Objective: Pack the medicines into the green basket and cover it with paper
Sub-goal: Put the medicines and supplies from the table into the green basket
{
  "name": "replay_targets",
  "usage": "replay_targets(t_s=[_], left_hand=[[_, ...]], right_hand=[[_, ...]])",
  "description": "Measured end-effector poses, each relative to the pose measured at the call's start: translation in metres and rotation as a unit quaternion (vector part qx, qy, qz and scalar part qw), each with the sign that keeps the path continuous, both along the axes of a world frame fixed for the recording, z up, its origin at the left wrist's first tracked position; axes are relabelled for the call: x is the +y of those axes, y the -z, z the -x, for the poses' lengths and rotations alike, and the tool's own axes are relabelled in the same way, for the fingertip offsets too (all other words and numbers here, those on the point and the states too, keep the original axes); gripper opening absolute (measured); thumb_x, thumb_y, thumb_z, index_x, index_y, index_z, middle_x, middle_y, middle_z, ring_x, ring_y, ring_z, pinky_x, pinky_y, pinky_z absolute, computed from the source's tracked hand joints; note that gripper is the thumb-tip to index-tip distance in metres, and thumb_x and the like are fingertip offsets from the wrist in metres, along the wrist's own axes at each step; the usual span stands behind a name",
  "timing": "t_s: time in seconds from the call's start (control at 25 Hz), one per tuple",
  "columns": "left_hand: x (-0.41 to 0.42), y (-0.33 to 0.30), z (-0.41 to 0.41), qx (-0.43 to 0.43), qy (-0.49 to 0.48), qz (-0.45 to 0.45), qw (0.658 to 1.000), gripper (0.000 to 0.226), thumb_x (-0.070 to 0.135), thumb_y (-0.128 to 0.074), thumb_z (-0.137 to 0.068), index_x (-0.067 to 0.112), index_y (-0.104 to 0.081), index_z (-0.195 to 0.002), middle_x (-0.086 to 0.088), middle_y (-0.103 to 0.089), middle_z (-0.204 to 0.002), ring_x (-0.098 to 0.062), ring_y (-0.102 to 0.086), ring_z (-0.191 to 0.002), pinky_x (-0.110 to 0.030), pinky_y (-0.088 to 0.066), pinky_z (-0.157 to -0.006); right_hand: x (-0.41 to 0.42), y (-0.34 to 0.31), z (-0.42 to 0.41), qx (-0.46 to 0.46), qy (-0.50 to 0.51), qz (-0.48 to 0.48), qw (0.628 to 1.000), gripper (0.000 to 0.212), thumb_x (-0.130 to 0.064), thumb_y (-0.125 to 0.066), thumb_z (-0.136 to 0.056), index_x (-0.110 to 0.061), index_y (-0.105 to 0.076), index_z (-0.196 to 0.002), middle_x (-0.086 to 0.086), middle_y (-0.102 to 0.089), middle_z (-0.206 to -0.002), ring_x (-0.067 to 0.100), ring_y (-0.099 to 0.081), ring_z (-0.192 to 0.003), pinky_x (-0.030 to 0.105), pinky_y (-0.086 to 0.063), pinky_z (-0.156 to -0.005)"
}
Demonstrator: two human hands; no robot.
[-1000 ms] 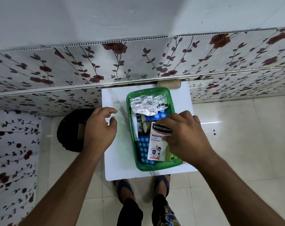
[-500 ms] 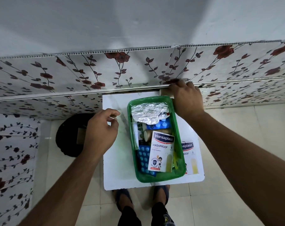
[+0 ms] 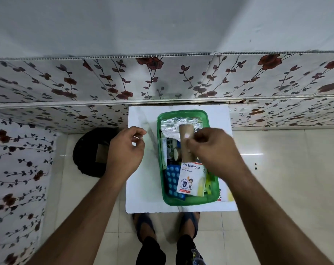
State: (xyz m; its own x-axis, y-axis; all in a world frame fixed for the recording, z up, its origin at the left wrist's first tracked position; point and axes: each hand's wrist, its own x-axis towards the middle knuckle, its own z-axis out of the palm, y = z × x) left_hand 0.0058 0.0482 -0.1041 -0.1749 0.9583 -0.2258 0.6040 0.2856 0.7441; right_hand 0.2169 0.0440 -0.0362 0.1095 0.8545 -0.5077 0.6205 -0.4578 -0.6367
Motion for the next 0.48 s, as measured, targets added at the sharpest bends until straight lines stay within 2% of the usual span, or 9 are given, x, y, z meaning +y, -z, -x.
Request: replay_targets(t_s=[0.12,0.28,0.4,0.48], left_hand=[[-0.011,0.003,0.007,-0.014,-0.011,0.006,1.000,0.026,0.002,-0.056,-0.085,0.024,-0.069,-0.094,0.004,-0.069,-0.096,-0.002,-0.062,-0.080,-0.021,-0.049,-0.073],[-0.020,0.009,0.017,-0.016,-0.009,0.014,1.000,0.027,0.002,-0.057,-0.086,0.024,-0.068,-0.095,0.003,-0.069,-0.097,-0.007,-0.064,-0.085,-0.019,-0.048,-0.073],[-0.025,0.011,0.017,-0.021,-0.010,0.029,0.999,0.026,0.003,-0.056,-0.086,0.025,-0.068,-0.095,0.005,-0.068,-0.092,-0.006,-0.062,-0.080,-0.023,-0.047,-0.068],[-0.026,0.010,0.013,-0.027,-0.007,0.033,0.999,0.026,0.004,-0.056,-0.086,0.025,-0.069,-0.095,0.008,-0.066,-0.088,-0.006,-0.061,-0.075,-0.025,-0.046,-0.065]], right_hand=[[-0.010,0.022,0.036,-0.073,-0.058,0.002,0.996,0.040,-0.049,-0.051,-0.090,-0.013,-0.066,-0.080,0.003,-0.072,-0.073,0.025,-0.066,-0.069,0.034,-0.055,-0.065],[-0.014,0.041,0.051,-0.115,-0.077,-0.039,0.990,0.025,-0.041,-0.051,-0.089,-0.018,-0.059,-0.084,0.005,-0.070,-0.074,0.032,-0.064,-0.069,0.037,-0.055,-0.062],[-0.015,0.035,0.055,-0.103,-0.102,-0.027,0.989,0.015,-0.033,-0.061,-0.084,-0.018,-0.061,-0.086,0.006,-0.069,-0.075,0.032,-0.065,-0.071,0.035,-0.054,-0.062],[-0.014,0.019,0.034,-0.044,-0.036,-0.024,0.998,0.015,-0.032,-0.073,-0.079,-0.021,-0.067,-0.086,-0.001,-0.070,-0.074,0.022,-0.066,-0.067,0.031,-0.052,-0.059]])
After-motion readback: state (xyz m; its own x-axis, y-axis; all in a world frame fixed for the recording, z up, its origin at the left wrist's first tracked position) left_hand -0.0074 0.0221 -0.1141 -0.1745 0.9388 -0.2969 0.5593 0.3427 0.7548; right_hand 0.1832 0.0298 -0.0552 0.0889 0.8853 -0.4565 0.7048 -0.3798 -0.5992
